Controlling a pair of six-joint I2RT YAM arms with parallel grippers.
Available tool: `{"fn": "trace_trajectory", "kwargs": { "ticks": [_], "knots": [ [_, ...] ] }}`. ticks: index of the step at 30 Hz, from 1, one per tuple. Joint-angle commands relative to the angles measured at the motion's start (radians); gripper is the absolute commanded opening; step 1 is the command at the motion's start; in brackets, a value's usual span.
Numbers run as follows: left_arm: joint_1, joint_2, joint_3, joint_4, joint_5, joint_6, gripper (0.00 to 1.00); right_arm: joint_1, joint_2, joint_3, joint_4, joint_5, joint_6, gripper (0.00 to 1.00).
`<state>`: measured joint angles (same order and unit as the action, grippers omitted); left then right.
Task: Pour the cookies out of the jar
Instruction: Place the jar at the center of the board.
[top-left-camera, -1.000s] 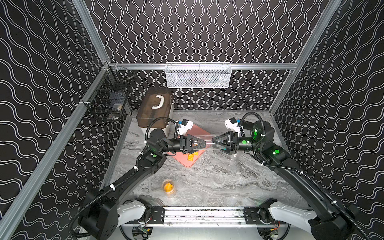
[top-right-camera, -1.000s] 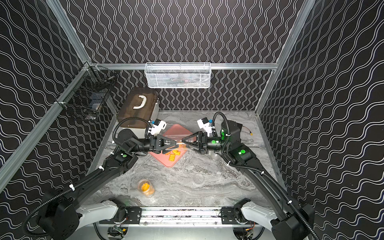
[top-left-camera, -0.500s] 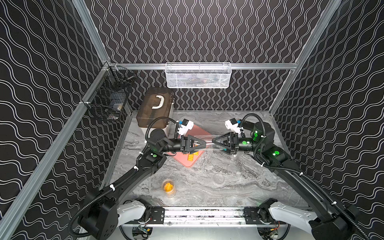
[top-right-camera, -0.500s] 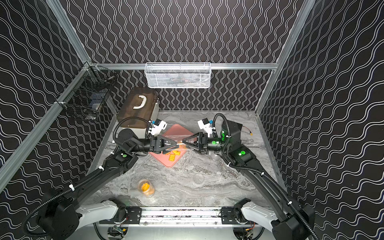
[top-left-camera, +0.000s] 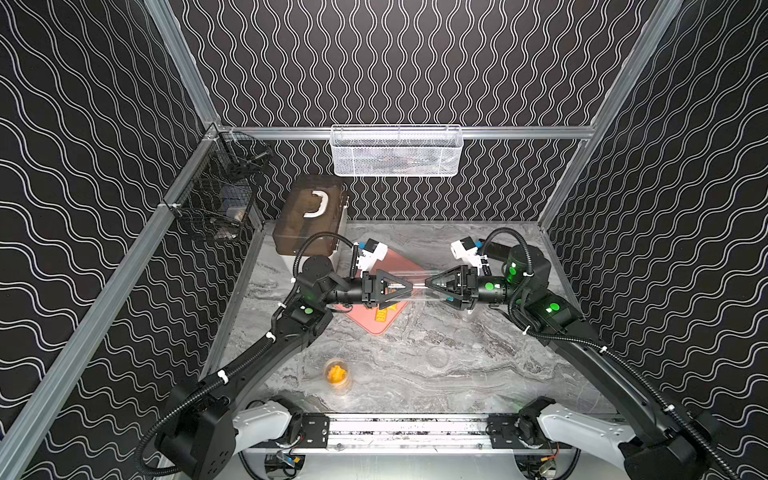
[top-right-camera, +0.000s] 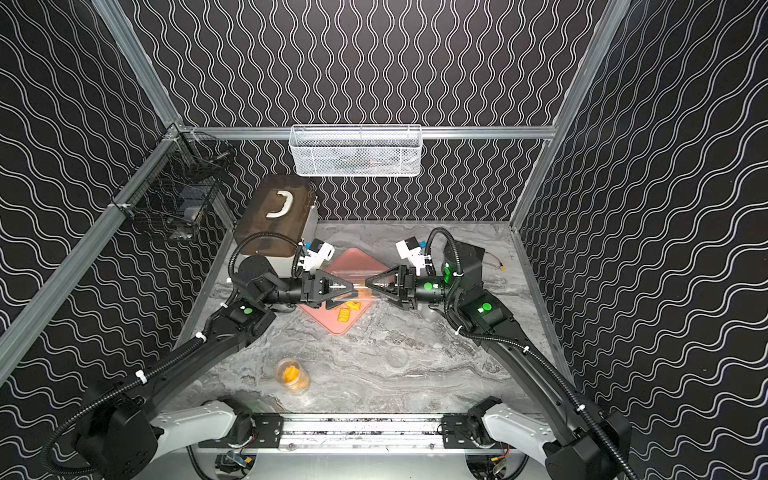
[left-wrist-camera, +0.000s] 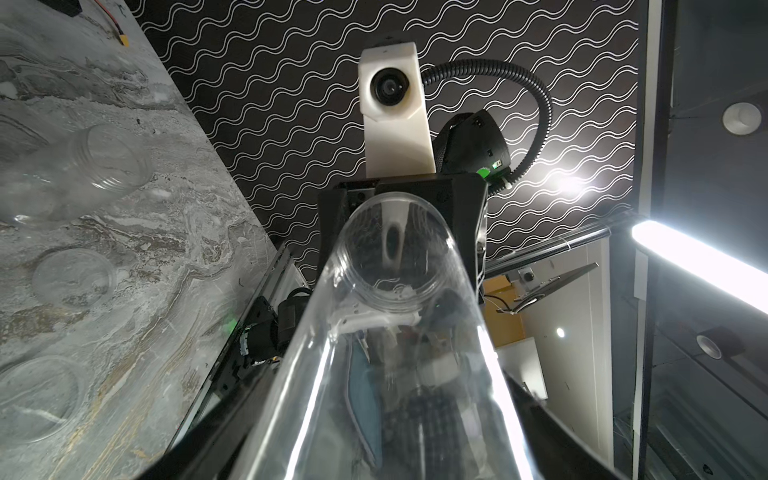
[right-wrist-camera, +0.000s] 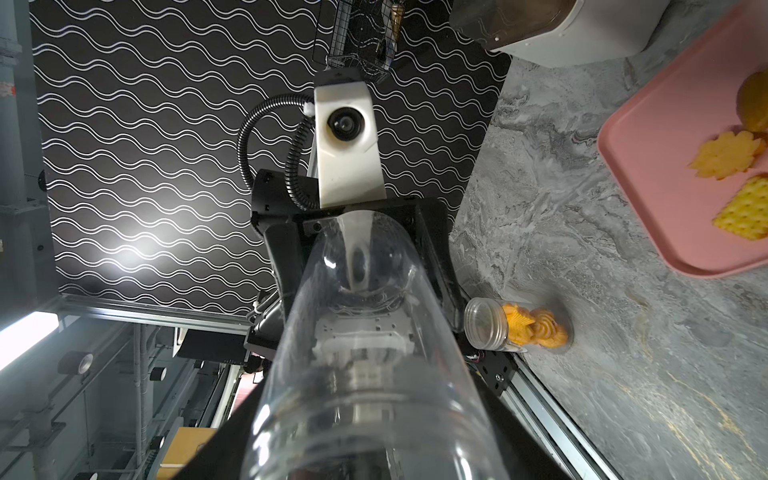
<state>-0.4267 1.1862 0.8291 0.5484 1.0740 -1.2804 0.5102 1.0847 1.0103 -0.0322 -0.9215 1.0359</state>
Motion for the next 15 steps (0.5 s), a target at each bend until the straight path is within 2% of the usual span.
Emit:
{"fn": "trace_trajectory", "kwargs": {
  "ticks": [1,2,3,10,13,15],
  "knots": [
    [0.000,-0.005,0.010,-0.030,-0.002,0.031,0.92,0.002,-0.004,0.003,0.061,-0.008,-0.003,0.67],
    [0.001,-0.005,0.011,-0.036,-0.001,0.035,0.98,0.002,-0.003,0.003,0.057,-0.007,-0.005,0.66],
    [0.001,-0.005,0.012,-0.038,-0.002,0.038,0.99,0.002,-0.003,0.003,0.055,-0.007,-0.006,0.66],
    [0.000,-0.008,0.024,-0.078,-0.001,0.065,0.99,0.001,0.000,0.003,0.028,0.002,-0.030,0.64],
    [0.000,-0.021,0.051,-0.168,0.000,0.125,0.99,-0.001,-0.002,0.008,-0.007,0.011,-0.055,0.64],
    [0.002,-0.037,0.083,-0.294,-0.011,0.208,0.99,-0.005,-0.007,0.014,-0.037,0.012,-0.075,0.64]
  ]
}}
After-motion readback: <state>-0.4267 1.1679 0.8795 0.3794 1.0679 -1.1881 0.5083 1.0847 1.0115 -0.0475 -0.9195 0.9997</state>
